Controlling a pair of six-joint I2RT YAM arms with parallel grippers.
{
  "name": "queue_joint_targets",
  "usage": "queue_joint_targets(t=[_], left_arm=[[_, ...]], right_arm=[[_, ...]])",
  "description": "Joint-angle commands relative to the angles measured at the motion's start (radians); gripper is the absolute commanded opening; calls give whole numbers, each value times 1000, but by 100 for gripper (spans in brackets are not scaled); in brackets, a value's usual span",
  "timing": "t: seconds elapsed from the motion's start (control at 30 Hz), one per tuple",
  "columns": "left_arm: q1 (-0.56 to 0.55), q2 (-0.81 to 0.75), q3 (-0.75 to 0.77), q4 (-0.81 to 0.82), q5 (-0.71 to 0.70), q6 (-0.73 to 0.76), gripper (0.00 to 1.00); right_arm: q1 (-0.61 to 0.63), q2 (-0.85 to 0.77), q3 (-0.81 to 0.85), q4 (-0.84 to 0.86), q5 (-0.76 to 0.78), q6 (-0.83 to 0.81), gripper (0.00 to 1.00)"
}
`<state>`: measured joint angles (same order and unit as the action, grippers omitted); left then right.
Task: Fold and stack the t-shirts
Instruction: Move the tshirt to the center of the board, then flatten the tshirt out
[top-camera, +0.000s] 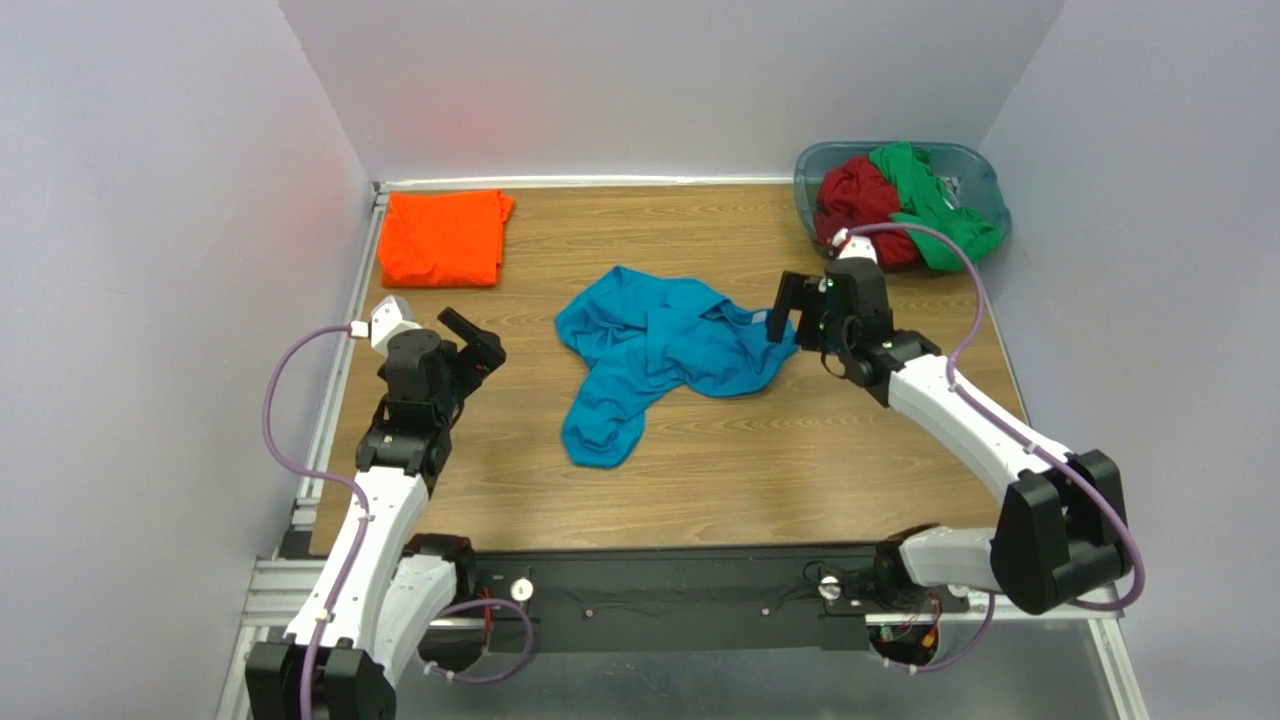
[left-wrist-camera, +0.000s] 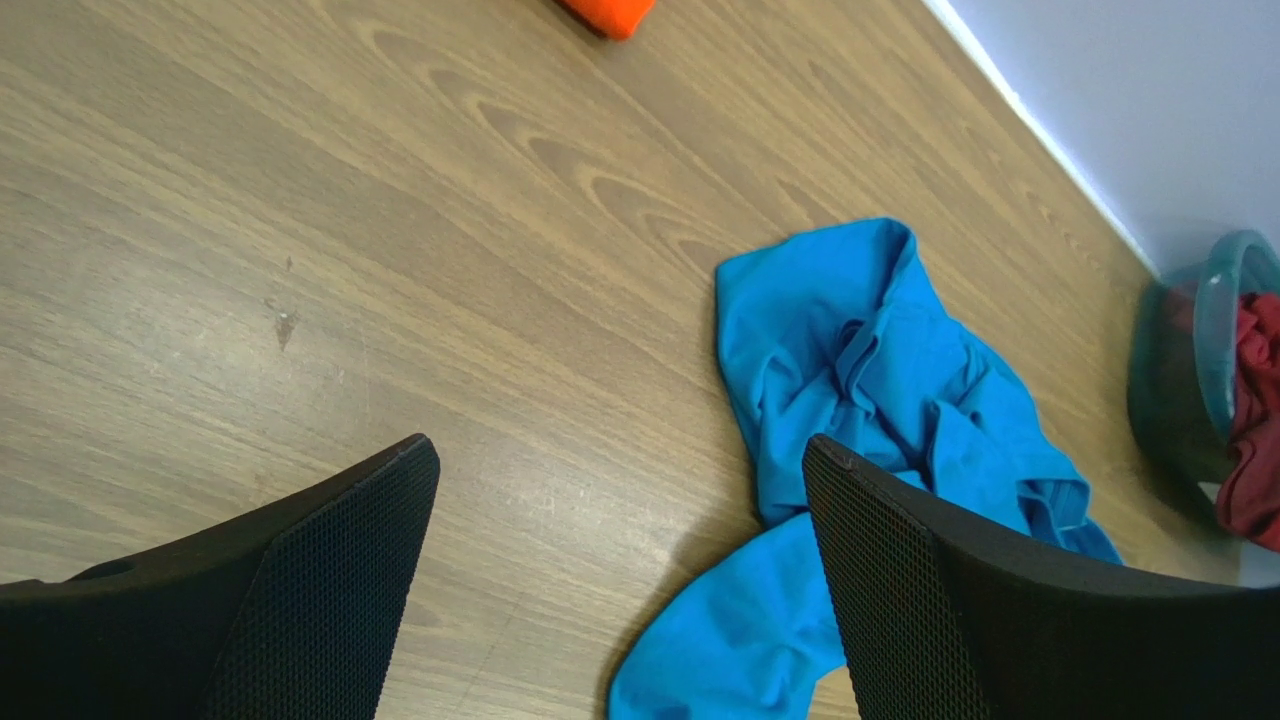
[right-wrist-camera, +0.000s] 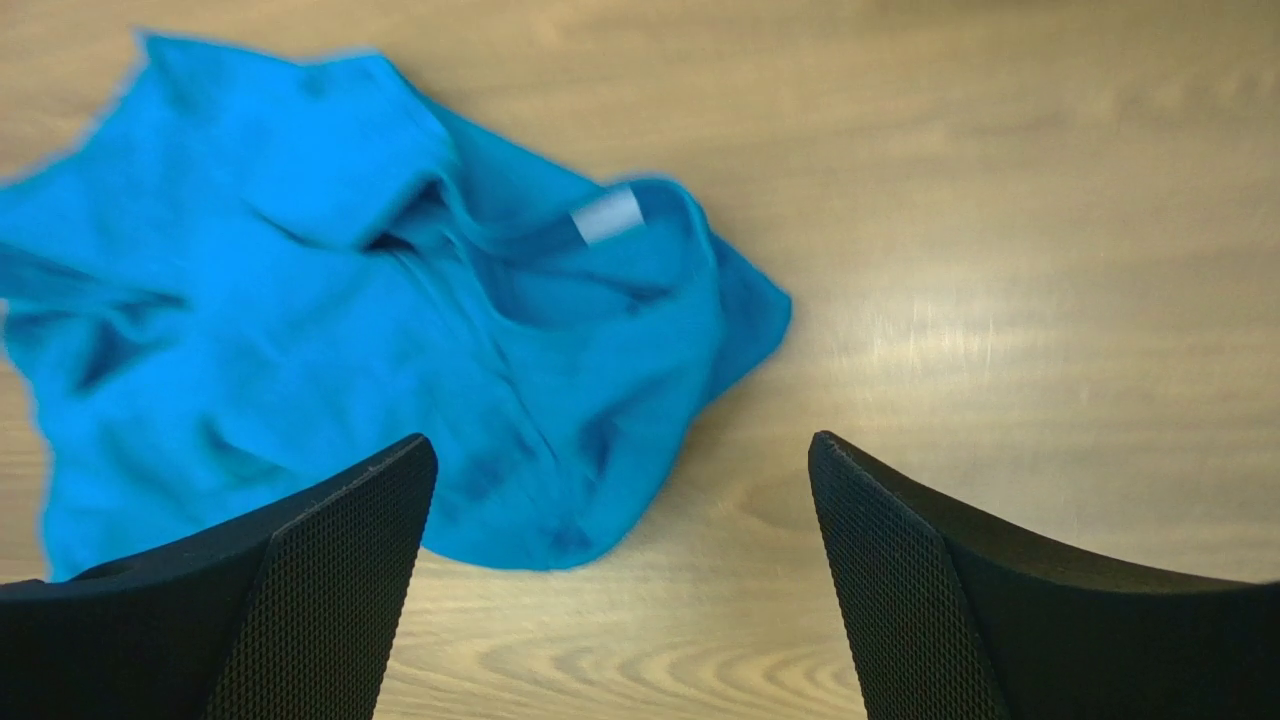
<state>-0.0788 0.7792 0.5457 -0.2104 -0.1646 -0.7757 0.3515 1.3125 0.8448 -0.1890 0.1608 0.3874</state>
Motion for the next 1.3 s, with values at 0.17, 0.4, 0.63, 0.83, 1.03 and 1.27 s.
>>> queue_joint_targets(t=[0.17, 0.4, 0.63, 0.83, 1.03, 1.27], left_arm=[[4, 81, -39, 109, 74, -7, 99], [4, 161, -29, 128, 94, 4, 99], [4, 166, -29, 131, 94, 7, 99], [4, 169, -29, 135, 83, 7, 99], [4, 198, -26, 154, 89, 9, 99], [4, 281, -3, 206, 145, 19, 99]], right_arm=[[111, 123, 224, 17, -239, -104, 100], [318, 451, 485, 17, -172, -215, 100], [429, 772, 770, 13, -38, -277, 100], [435, 938, 933, 11, 75, -265, 100], [437, 972, 968, 10, 68, -252, 73], [437, 929, 958, 11, 63, -223, 54]])
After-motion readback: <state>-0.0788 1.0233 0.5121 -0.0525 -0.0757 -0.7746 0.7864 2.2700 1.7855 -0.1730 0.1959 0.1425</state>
